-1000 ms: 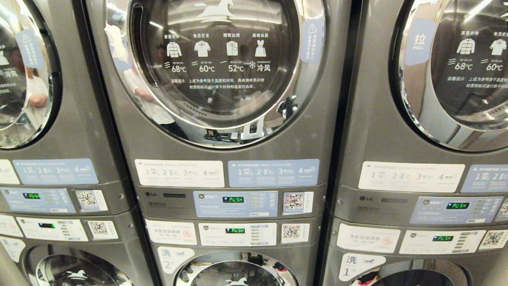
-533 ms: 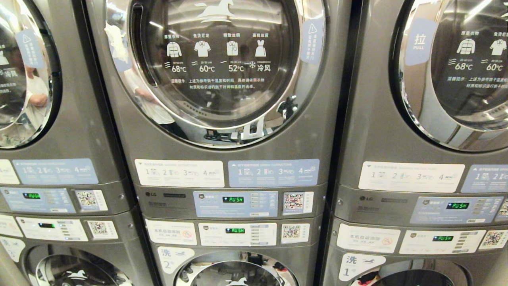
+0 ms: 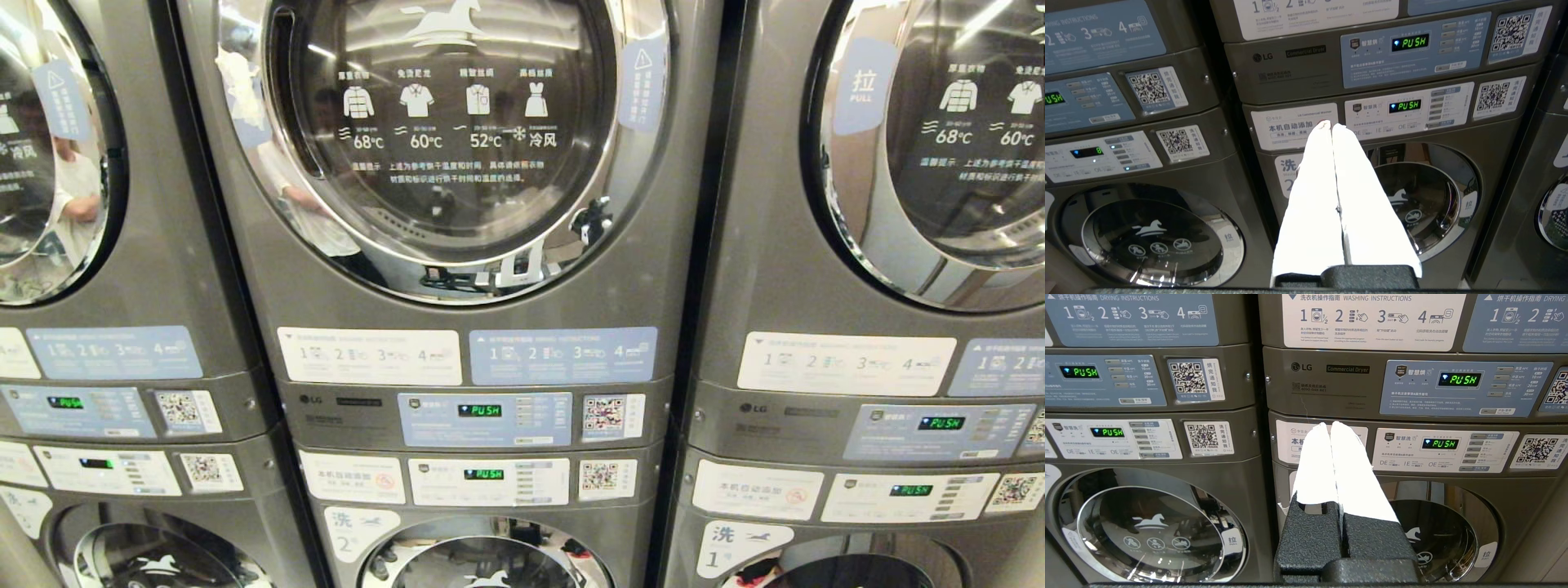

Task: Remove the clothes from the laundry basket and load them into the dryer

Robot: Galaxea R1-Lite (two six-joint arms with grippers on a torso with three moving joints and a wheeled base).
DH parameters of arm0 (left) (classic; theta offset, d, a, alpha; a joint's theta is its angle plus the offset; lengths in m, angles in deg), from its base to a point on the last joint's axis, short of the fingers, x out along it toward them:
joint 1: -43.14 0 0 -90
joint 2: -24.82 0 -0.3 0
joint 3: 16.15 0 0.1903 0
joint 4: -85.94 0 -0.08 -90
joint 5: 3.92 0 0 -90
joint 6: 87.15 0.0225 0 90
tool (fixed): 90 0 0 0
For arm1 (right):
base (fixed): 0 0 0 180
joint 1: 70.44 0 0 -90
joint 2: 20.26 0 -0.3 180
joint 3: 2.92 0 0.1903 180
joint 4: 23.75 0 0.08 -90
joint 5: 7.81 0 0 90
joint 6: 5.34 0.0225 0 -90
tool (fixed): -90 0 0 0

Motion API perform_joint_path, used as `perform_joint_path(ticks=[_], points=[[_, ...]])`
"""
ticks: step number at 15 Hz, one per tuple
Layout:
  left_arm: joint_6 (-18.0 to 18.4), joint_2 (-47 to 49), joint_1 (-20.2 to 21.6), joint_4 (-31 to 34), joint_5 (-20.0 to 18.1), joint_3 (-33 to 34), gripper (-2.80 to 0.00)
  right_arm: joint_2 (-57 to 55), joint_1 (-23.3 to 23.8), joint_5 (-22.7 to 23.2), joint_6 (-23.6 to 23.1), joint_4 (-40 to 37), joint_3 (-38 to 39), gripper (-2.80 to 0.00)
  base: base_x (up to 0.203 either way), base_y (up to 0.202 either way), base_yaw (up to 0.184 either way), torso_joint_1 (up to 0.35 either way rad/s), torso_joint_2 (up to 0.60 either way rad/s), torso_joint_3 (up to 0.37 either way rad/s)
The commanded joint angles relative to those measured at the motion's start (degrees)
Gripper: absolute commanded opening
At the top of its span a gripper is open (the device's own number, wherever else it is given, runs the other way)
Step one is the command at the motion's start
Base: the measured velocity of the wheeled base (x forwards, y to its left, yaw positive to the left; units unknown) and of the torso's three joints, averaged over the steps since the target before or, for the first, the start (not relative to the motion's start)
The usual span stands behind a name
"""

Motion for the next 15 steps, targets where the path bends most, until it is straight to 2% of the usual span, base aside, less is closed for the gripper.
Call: perform_joint_path(ticks=[1,15], points=[[-0.06,-0.83,0.03,-0.23,-0.08,0.18,-2.80,0.01,-0.01,-0.01,0.02,0.04,0.00,-2.80,0.000,0.000,0.000,0.000,0.00,0.000],[0.29,-0.83,0.03,-0.67,-0.08,0.62,-2.80,0.03,0.17,-0.10,-0.53,-0.14,-0.17,-2.80,0.000,0.000,0.000,0.000,0.00,0.000]])
